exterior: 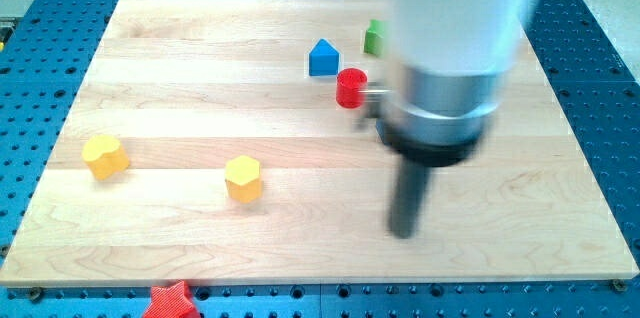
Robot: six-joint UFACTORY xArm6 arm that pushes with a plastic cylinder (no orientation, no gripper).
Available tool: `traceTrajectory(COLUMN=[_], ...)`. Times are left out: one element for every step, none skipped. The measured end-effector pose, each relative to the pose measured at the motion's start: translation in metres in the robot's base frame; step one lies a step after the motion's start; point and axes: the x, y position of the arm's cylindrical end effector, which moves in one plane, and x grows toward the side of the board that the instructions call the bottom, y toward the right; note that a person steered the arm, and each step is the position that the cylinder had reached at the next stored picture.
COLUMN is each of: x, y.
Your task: Move the red circle to the bottom left of the triangle
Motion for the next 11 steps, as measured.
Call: traceTrajectory(x=[-0.01,-0.027,-0.032,-0.033,-0.039,-0.039,-0.048,-0.062,-0.118,-0.174,-0.19], y=[0.012,0.034,0.032,0.023,0.023,0.031,0.041,0.038,0.058,0.054,-0.001])
